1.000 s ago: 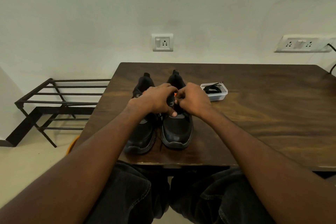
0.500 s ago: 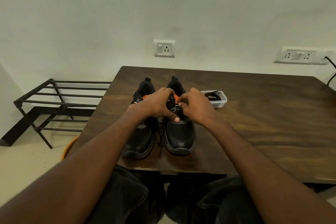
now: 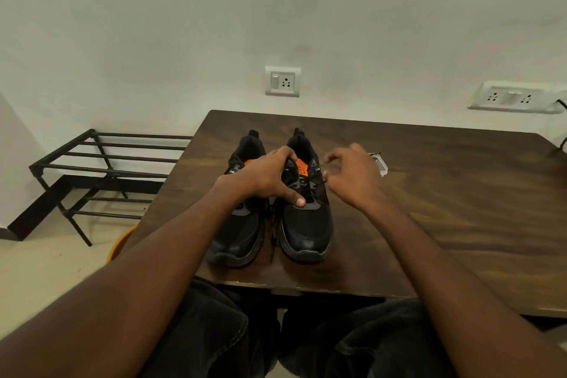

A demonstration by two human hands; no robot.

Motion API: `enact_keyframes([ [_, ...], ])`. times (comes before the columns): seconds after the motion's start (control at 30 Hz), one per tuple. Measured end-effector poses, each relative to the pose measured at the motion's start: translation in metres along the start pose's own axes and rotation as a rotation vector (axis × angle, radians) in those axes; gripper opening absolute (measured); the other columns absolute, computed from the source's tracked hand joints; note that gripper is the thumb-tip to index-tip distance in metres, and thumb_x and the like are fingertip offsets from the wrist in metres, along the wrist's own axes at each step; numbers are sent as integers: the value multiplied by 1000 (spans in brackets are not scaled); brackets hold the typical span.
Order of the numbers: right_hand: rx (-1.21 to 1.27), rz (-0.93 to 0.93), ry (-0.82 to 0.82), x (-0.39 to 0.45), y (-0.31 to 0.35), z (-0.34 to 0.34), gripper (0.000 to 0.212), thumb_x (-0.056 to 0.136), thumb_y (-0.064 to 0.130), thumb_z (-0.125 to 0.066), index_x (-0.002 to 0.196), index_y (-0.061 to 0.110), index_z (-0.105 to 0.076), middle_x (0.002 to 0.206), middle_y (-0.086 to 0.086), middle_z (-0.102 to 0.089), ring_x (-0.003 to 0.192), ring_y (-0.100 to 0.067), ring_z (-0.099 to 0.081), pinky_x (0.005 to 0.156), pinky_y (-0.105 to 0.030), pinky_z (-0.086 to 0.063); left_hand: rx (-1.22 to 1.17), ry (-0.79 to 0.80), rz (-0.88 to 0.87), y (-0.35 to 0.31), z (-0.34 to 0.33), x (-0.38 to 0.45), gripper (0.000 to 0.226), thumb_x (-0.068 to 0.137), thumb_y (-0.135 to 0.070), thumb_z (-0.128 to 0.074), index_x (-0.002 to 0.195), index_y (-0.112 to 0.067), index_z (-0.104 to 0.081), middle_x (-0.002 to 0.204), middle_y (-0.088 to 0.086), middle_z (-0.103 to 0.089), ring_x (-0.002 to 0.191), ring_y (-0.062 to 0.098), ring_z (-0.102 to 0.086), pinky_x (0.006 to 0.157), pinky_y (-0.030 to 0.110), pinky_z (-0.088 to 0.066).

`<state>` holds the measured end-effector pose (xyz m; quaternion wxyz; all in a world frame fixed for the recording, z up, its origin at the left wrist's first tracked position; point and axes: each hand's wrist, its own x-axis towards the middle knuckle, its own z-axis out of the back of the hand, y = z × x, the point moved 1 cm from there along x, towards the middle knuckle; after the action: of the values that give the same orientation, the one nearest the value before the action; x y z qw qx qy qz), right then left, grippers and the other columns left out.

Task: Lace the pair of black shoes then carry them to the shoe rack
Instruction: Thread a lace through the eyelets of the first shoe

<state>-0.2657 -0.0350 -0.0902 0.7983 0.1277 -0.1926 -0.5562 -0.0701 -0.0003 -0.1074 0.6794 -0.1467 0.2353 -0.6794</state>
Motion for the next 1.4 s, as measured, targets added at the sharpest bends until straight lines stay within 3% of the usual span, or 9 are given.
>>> enact_keyframes([
  [0.2, -286, 170, 115, 7, 34, -24, 27, 97, 35, -69, 121, 25, -74, 123, -6, -52, 116, -28, -54, 94, -46, -53, 55, -7, -1, 0, -3, 2, 110, 62, -55, -94, 148, -27, -31, 150, 0, -45, 131, 23, -51, 108, 43, -47],
  [0.4, -41, -30, 8, 9, 18, -6, 9, 91, 27, -75, 83, 25, -78, 102, 0, -71, 90, -20, -67, 85, -45, -59, 25, 5, 11, 1, -1, 1, 106, 62, -53, -95, 146, -29, -33, 148, -1, -46, 130, 24, -52, 106, 44, -47],
  [0.5, -177, -205, -159, 0, 1, 16, 22, 92, 36, -73, 101, 17, -78, 112, -7, -72, 99, -28, -68, 88, -42, -57, 20, 17, 16, 1, 0, 1, 107, 63, -54, -94, 147, -30, -32, 149, 0, -46, 129, 26, -53, 107, 47, -48],
  [0.57, -329, -234, -83, -9, 1, 20, 32, 92, 37, -72, 116, 16, -73, 128, -13, -62, 117, -34, -59, 95, -47, -51, 20, 23, 14, 2, 1, 0, 107, 63, -54, -94, 147, -30, -31, 150, 0, -45, 128, 26, -54, 106, 48, -49],
  [0.87, -254, 109, 115, 1, 41, -20, 21, 95, 33, -72, 112, 23, -76, 117, -4, -51, 110, -27, -56, 92, -47, -55, 78, 27, 17, -1, -1, -1, 116, 67, -55, -91, 156, -27, -22, 160, 1, -36, 139, 28, -47, 112, 48, -45],
  [1.0, -104, -65, -1, 8, 23, -7, 14, 90, 31, -74, 84, 19, -79, 93, 1, -72, 87, -21, -69, 80, -39, -57, 71, 37, 13, 0, 0, -2, 114, 68, -57, -90, 155, -28, -23, 160, 0, -36, 138, 28, -48, 111, 48, -45],
  [1.13, -183, -281, -267, 3, -6, 25, 22, 94, 34, -69, 98, 16, -79, 109, -7, -70, 97, -29, -67, 90, -46, -55, 55, 44, 8, -2, 3, -1, 109, 69, -55, -91, 153, -28, -26, 158, 0, -39, 136, 28, -49, 111, 48, -46],
  [1.27, -194, -86, -112, -3, 1, 15, 26, 94, 28, -73, 119, 23, -75, 130, -10, -53, 118, -30, -54, 95, -46, -55, 54, 35, 6, -2, 1, 1, 112, 68, -54, -91, 154, -27, -25, 159, 1, -37, 138, 28, -47, 111, 46, -45],
  [1.4, -170, 107, 75, 0, 26, -15, 25, 94, 32, -74, 119, 28, -75, 121, -4, -48, 115, -26, -53, 95, -45, -54, 70, 28, 1, -3, -1, 1, 114, 70, -51, -91, 157, -24, -23, 161, 2, -33, 141, 27, -44, 112, 44, -43],
])
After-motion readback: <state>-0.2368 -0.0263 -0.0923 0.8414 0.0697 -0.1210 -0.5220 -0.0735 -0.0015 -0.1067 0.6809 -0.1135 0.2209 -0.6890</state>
